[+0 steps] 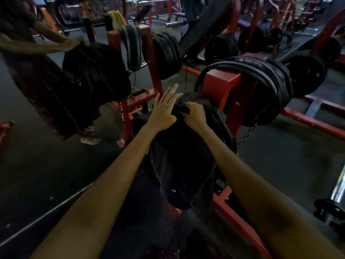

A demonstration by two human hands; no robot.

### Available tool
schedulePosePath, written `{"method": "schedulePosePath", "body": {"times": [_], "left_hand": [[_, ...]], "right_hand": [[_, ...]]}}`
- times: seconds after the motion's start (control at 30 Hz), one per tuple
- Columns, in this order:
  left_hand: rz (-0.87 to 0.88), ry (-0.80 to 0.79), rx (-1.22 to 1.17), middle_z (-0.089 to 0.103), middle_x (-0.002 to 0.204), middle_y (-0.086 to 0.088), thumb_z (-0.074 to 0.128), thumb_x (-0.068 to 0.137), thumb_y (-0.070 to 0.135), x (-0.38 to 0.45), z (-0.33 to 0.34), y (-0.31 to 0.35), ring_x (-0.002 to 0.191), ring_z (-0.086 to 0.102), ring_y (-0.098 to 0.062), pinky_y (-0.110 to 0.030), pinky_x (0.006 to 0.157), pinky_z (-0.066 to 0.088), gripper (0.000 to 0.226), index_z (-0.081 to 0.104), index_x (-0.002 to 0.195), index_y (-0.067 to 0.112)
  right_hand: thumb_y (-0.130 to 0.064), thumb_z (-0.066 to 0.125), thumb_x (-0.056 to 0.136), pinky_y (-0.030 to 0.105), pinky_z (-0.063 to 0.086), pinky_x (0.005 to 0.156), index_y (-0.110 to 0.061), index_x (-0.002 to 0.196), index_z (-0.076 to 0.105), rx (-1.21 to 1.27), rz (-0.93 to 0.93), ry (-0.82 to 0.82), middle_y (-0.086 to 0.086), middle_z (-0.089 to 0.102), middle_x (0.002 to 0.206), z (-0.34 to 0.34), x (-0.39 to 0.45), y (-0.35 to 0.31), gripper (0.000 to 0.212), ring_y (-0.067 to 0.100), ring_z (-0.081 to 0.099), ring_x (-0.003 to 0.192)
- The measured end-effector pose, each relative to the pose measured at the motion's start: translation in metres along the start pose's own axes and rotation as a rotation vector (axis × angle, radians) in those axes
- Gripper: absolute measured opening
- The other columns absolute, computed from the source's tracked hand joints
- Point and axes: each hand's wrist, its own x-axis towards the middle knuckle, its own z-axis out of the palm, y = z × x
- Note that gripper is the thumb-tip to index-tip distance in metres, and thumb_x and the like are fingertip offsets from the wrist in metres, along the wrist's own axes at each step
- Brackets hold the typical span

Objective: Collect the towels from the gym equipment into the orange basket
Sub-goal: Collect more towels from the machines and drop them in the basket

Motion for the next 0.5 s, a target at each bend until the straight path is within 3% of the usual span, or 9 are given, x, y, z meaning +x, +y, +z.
{"method": "schedulePosePath", "body": {"times": [0.13, 0.27, 0.33, 0.4, 0.43, 0.5], "left_hand": [[0.055, -0.265, 0.050, 0.011, 0.160, 0.006, 0.056, 0.079, 0.004, 0.010, 0.001, -0.005, 0.148, -0.006, -0.018, -0.050, 0.114, -0.017, 0.075, 0.030, 0.147, 0.024], [0.051, -0.257, 0.075, 0.036, 0.149, 0.005, 0.060, 0.084, 0.015, 0.011, 0.003, -0.006, 0.146, 0.015, -0.016, -0.052, 0.112, -0.017, 0.053, 0.047, 0.134, 0.020], [0.049, -0.170, 0.031, 0.049, 0.136, 0.000, 0.061, 0.082, 0.018, 0.009, 0.005, -0.007, 0.136, 0.035, -0.018, -0.053, 0.115, -0.007, 0.040, 0.057, 0.123, 0.016], [0.081, -0.066, 0.029, 0.060, 0.118, -0.006, 0.057, 0.082, 0.024, 0.009, 0.008, -0.008, 0.118, 0.050, -0.025, -0.052, 0.114, 0.017, 0.031, 0.063, 0.109, 0.012], [0.090, -0.046, 0.056, 0.062, 0.112, -0.010, 0.054, 0.083, 0.026, 0.010, 0.010, -0.006, 0.110, 0.054, -0.029, -0.047, 0.108, 0.029, 0.030, 0.064, 0.107, 0.009], [0.068, -0.047, 0.138, 0.060, 0.110, -0.015, 0.049, 0.090, 0.022, 0.012, 0.016, -0.001, 0.107, 0.052, -0.032, -0.039, 0.096, 0.037, 0.029, 0.061, 0.110, 0.004]], "right_hand": [[0.009, 0.054, 0.077, 0.034, 0.050, 0.088, 0.004, 0.103, 0.071, 0.137, -0.017, -0.016, 0.020, 0.071, 0.104, -0.010, -0.010, 0.010, 0.032, 0.031, 0.068, 0.097], [0.013, 0.052, 0.080, 0.028, 0.047, 0.097, 0.004, 0.109, 0.069, 0.327, 0.093, -0.026, 0.019, 0.068, 0.112, -0.013, -0.023, 0.017, 0.035, 0.027, 0.065, 0.107], [0.008, 0.056, 0.083, 0.025, 0.047, 0.095, 0.001, 0.107, 0.070, 0.381, 0.148, -0.001, 0.015, 0.070, 0.110, -0.014, -0.031, 0.012, 0.029, 0.023, 0.065, 0.106], [-0.006, 0.065, 0.084, 0.023, 0.045, 0.094, -0.003, 0.111, 0.067, 0.360, 0.193, 0.016, 0.011, 0.068, 0.113, -0.016, -0.040, 0.007, 0.028, 0.020, 0.062, 0.109], [-0.017, 0.070, 0.083, 0.022, 0.043, 0.096, -0.006, 0.118, 0.063, 0.323, 0.231, 0.015, 0.010, 0.065, 0.118, -0.015, -0.046, 0.007, 0.038, 0.020, 0.058, 0.113], [-0.043, 0.073, 0.076, 0.034, 0.040, 0.105, -0.011, 0.131, 0.051, 0.257, 0.337, 0.002, 0.007, 0.055, 0.132, -0.013, -0.063, 0.005, 0.067, 0.021, 0.049, 0.124]]}}
